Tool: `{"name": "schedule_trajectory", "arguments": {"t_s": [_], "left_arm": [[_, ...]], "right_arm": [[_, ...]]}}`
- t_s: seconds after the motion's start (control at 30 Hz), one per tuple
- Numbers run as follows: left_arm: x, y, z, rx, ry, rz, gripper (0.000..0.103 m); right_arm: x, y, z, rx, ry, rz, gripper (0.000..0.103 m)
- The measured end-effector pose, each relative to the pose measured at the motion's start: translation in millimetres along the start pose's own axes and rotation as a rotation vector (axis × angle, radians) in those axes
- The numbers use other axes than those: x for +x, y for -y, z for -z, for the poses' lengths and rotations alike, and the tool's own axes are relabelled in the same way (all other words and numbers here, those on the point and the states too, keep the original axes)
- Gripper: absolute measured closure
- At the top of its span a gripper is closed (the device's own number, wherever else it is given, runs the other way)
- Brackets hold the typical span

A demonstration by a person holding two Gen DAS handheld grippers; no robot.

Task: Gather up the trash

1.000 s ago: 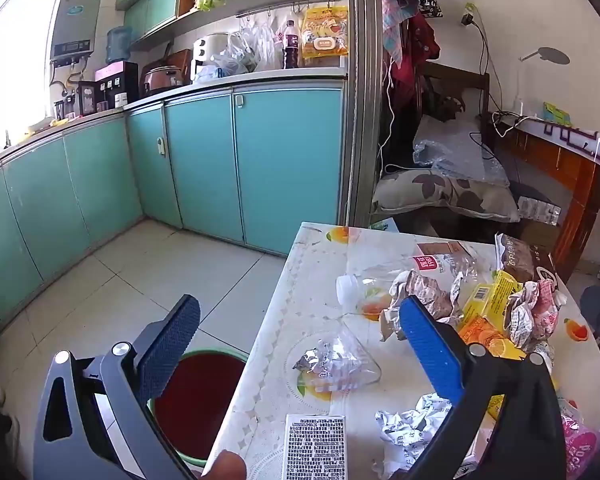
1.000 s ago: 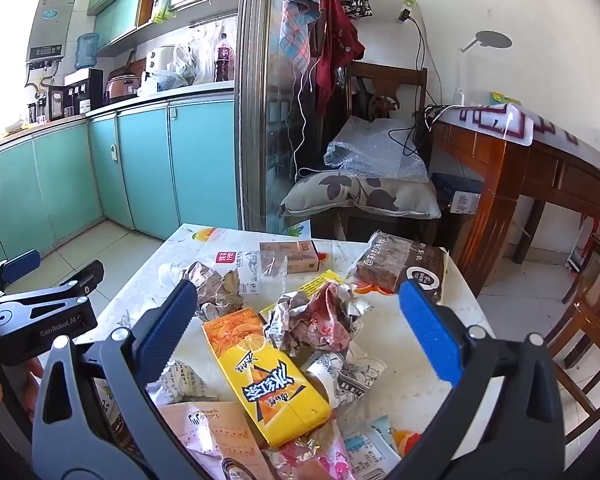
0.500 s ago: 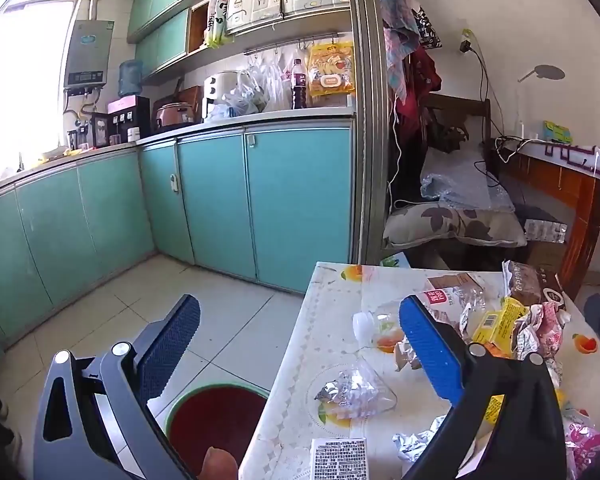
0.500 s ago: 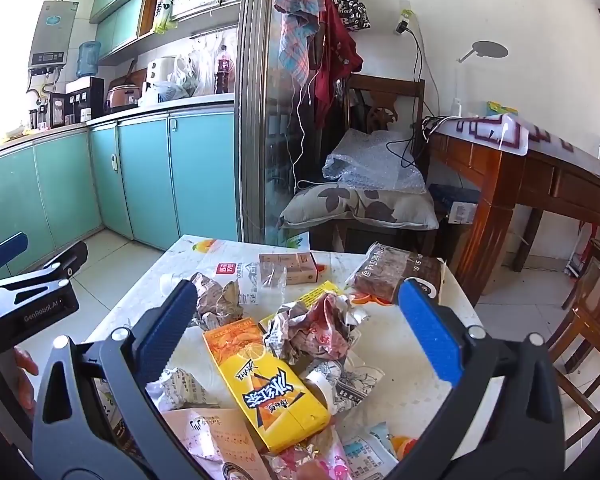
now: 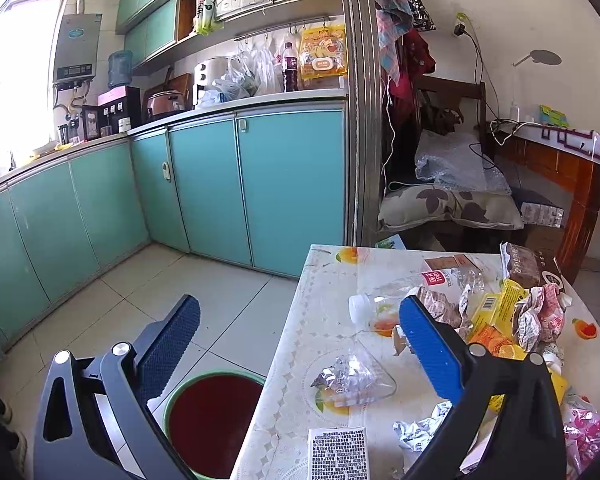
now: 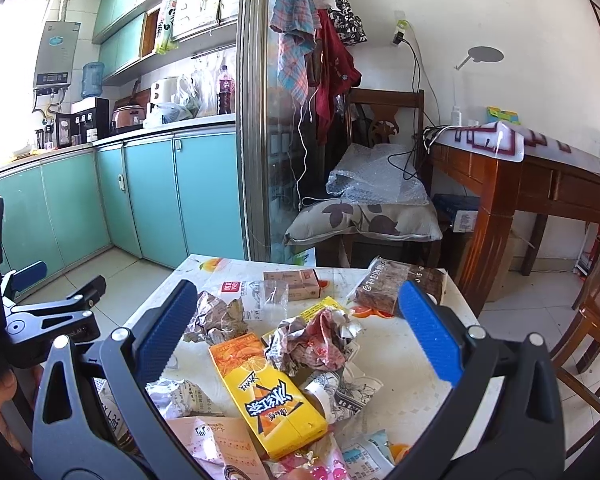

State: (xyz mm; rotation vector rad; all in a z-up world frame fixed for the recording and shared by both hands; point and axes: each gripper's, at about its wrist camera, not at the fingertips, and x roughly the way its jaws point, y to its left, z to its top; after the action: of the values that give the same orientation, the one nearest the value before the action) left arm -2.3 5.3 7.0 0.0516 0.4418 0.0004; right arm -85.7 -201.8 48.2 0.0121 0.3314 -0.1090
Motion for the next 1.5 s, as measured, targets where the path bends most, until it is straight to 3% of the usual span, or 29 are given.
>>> {"name": "schedule_trajectory", "arguments": {"t_s": [0.73,1.5], "left_arm": [[4,11,4,0.002,-0.043,0.058,0.007],[7,5,3,-0.011,-0.048,0.055,0.007]], "right_arm": [[-1,1,0,0.009,0.002,0.018,0.003],[-8,-1,-5,-0.015,0.009,0.022,0.003]]}}
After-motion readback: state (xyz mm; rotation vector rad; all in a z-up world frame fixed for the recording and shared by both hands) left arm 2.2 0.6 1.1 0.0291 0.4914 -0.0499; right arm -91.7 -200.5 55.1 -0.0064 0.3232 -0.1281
